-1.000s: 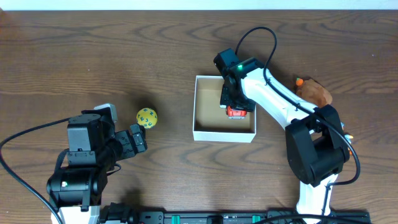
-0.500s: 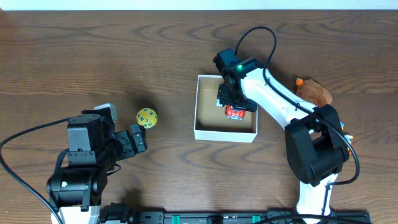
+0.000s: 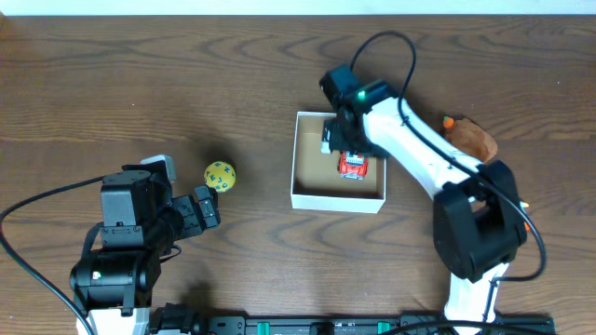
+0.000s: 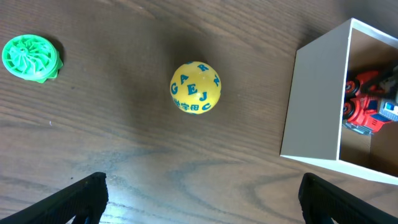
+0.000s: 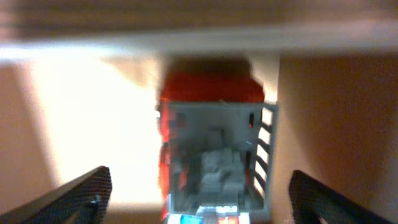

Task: Pack container
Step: 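Release the truck and move the right gripper to the brown bear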

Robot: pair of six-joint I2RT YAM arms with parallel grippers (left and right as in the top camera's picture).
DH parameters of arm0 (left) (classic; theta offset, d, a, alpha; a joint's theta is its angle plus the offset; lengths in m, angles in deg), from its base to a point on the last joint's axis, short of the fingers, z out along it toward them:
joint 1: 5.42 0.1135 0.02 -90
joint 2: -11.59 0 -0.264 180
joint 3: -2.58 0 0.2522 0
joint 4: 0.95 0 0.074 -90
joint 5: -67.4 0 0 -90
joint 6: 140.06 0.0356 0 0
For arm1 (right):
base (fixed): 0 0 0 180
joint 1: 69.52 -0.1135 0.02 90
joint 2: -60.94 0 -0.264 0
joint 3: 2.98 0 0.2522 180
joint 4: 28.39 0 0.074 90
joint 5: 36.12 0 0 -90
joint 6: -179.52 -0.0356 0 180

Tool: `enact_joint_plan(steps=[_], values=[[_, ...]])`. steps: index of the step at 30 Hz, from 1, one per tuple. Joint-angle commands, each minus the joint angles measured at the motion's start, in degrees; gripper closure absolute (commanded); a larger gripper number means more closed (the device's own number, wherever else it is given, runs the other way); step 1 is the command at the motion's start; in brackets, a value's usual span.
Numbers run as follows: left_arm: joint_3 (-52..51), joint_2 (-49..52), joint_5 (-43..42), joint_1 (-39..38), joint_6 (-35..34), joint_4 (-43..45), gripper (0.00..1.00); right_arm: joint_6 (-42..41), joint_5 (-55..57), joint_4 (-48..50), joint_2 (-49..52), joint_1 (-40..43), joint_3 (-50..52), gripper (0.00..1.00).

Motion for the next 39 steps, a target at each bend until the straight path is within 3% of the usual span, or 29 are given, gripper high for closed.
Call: enact_joint_plan(steps=[1, 7, 13, 18, 26, 39], values=[[0.9, 0.1, -0.3, 0.1, -0.3, 0.1, 0.02, 9.2, 2.2, -1.9, -7.1, 0.8, -8.7, 0.01], [0.9, 0.1, -0.3, 0.1, -0.3, 0.0, 0.02, 24.2, 3.4, -8.3, -13.2, 7.0, -18.8, 0.01], [0.9, 0.2, -0.3, 0.1, -0.3, 0.1, 0.02, 42.1, 0.5, -12.0, -14.7, 23.0, -18.3, 0.01], [0.9, 0.5, -0.3, 0.1, -0.3, 0.0, 0.02, 49.6, -0.9, -11.9, -11.2, 32.8, -13.9, 0.01], [0.9, 1.5, -0.3, 0.1, -0.3, 0.2, 0.02, 51.6, -2.2, -7.3, -4.1, 39.6, -5.1, 0.01], [0.9, 3.4, -0.3, 0.1, -0.4, 1.1, 0.02, 52.0, -6.6, -3.7, 5.2, 39.8, -0.8, 0.02]])
